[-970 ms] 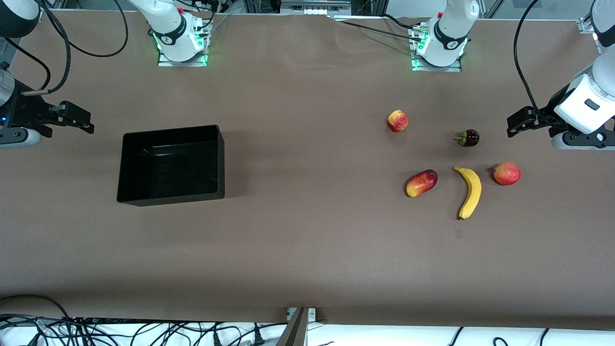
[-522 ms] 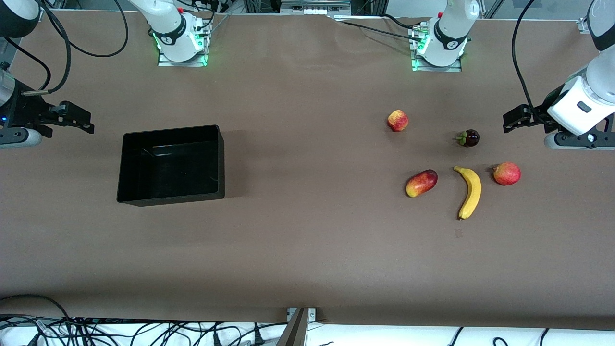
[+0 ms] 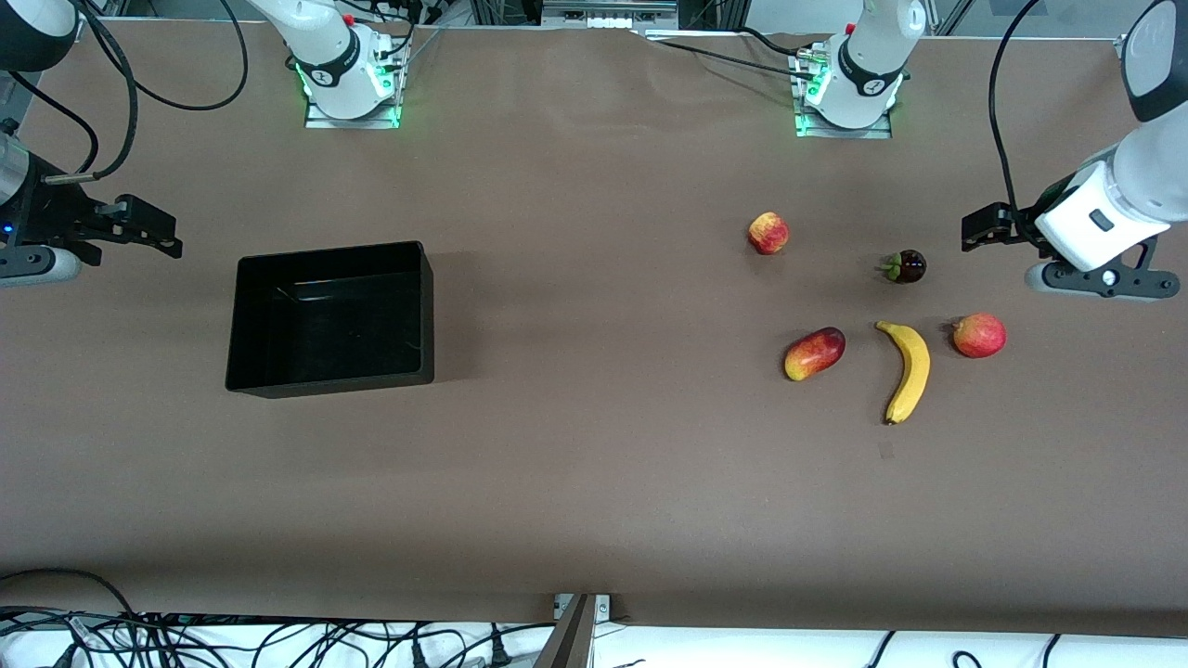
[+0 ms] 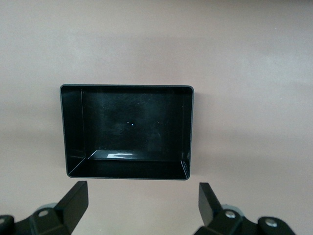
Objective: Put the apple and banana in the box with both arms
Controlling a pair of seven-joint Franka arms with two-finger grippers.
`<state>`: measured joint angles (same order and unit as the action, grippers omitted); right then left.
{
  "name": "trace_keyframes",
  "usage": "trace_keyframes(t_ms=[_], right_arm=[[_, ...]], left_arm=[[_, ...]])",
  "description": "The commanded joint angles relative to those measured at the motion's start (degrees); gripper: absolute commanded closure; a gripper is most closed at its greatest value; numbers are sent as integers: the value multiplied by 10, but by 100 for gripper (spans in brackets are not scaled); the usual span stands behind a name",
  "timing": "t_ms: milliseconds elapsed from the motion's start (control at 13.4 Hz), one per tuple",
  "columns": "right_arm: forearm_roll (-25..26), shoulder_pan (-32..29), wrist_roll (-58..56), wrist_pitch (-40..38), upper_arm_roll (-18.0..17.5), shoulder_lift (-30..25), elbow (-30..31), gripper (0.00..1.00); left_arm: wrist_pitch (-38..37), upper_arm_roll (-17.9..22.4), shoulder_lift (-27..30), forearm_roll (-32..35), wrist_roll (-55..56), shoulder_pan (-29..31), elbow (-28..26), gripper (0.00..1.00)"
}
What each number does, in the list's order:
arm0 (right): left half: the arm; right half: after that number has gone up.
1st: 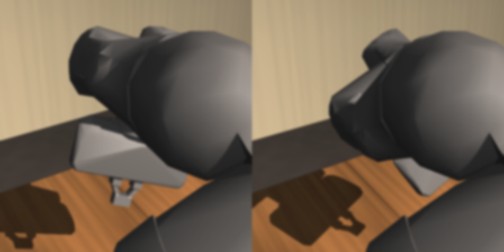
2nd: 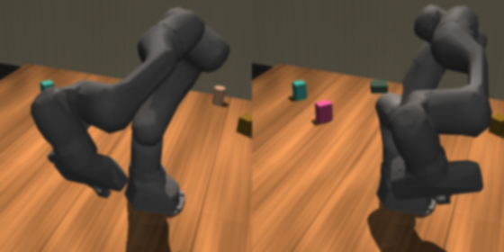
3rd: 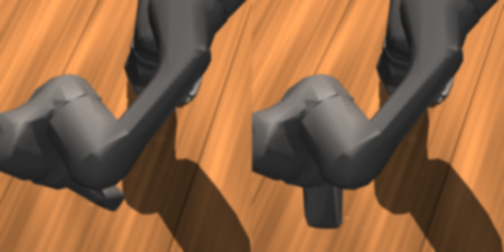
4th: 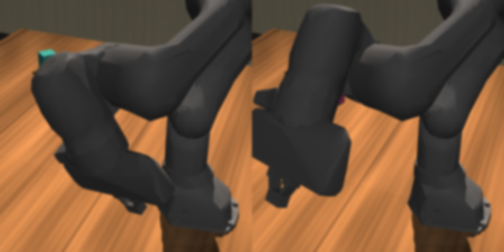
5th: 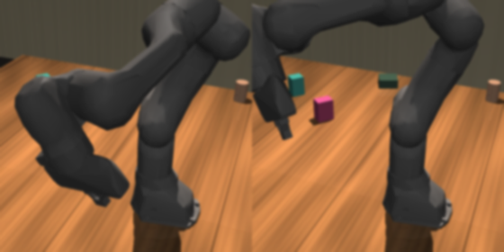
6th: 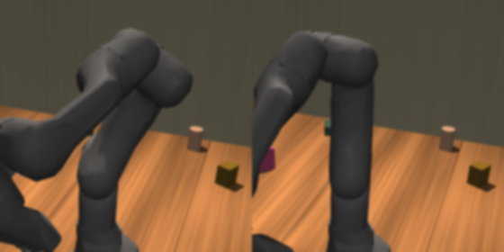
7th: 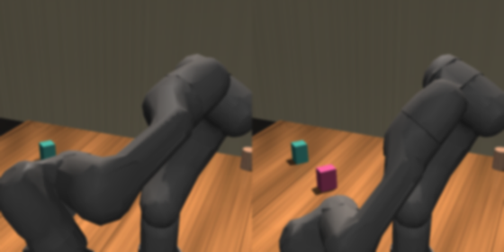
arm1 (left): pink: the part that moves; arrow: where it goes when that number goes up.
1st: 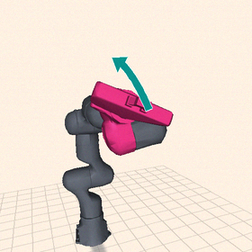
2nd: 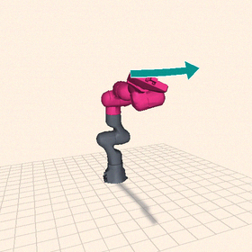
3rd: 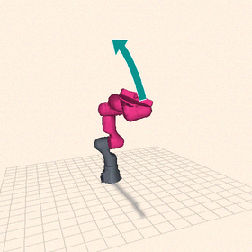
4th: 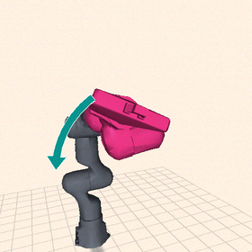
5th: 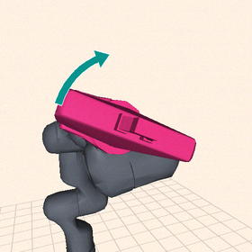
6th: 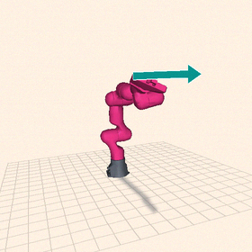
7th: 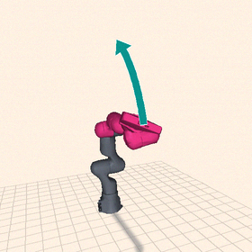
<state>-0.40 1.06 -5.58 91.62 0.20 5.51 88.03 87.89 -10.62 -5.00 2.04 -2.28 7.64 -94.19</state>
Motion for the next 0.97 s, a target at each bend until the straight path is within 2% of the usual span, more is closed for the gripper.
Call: trace_keyframes(t_ms=[0,448,597,746,896], right_arm=[[-1,5,2,12,0,-3,-4,0],[5,1,0,5,7,1,-1,0],[8,2,-1,6,6,44,6,0],[5,-15,-26,19,9,57,24,0],[12,-20,-47,74,14,76,64,0]], left_arm=[[-12,-2,-8,1,-13,-1,17,0],[-12,-2,-9,1,9,-5,19,0],[-12,-3,-9,1,11,-5,19,0],[-12,-3,-9,1,11,-5,18,0],[-12,-3,-8,1,11,-5,19,0]])
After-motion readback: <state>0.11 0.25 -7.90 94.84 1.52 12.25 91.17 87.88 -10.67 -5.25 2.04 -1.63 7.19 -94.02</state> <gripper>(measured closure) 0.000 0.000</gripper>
